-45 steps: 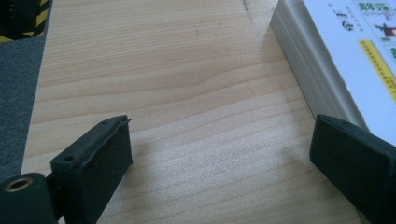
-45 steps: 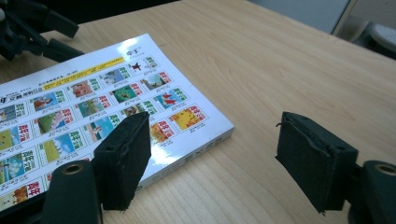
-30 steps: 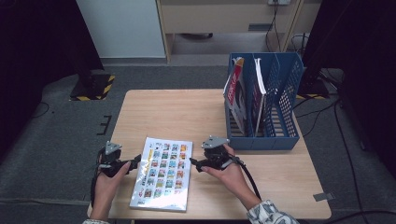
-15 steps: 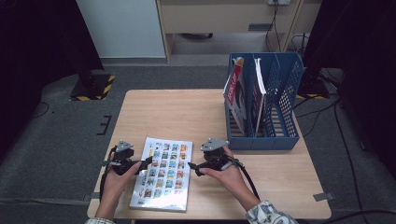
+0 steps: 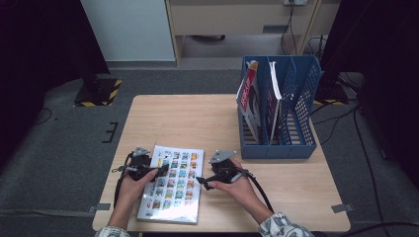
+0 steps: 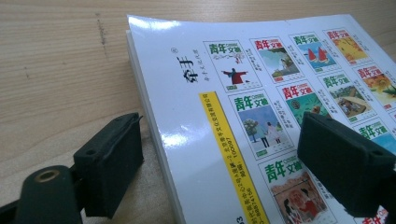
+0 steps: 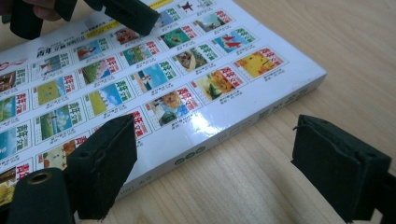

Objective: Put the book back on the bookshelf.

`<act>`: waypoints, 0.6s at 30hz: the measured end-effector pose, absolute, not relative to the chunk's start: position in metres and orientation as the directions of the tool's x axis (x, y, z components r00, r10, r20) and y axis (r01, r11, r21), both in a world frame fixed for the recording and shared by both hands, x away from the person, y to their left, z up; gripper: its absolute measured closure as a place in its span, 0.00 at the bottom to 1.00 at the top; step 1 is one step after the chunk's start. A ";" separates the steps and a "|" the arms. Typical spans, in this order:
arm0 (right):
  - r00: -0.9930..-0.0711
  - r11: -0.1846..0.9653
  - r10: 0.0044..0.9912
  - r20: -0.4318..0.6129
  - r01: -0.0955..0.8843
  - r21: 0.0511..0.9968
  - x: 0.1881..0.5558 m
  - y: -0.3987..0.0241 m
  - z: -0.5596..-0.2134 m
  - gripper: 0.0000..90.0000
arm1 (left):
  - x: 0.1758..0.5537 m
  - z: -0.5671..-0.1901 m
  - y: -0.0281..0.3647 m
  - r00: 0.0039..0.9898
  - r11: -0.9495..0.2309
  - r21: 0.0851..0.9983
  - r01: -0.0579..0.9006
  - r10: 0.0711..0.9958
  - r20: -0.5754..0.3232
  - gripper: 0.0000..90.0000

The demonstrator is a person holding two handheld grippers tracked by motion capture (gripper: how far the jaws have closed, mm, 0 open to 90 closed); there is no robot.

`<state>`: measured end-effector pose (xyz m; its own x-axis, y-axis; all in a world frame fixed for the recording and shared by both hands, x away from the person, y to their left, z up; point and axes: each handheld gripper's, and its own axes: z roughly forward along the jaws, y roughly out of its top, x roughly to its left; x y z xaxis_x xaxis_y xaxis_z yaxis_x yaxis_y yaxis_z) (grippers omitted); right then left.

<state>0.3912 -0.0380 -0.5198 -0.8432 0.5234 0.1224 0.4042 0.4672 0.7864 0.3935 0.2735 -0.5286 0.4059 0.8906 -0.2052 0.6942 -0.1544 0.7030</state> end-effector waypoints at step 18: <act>-0.834 0.458 0.518 0.189 0.457 0.762 0.393 -0.015 -0.537 0.15 | 0.381 -0.502 0.270 0.413 -0.107 0.758 0.643 0.882 -0.226 0.37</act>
<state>0.3932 -0.0149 -0.5365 -0.8340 0.5185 0.1887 0.4574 0.4583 0.7621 0.3807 0.2703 -0.5019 0.4133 0.8820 -0.2264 0.6433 -0.1069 0.7581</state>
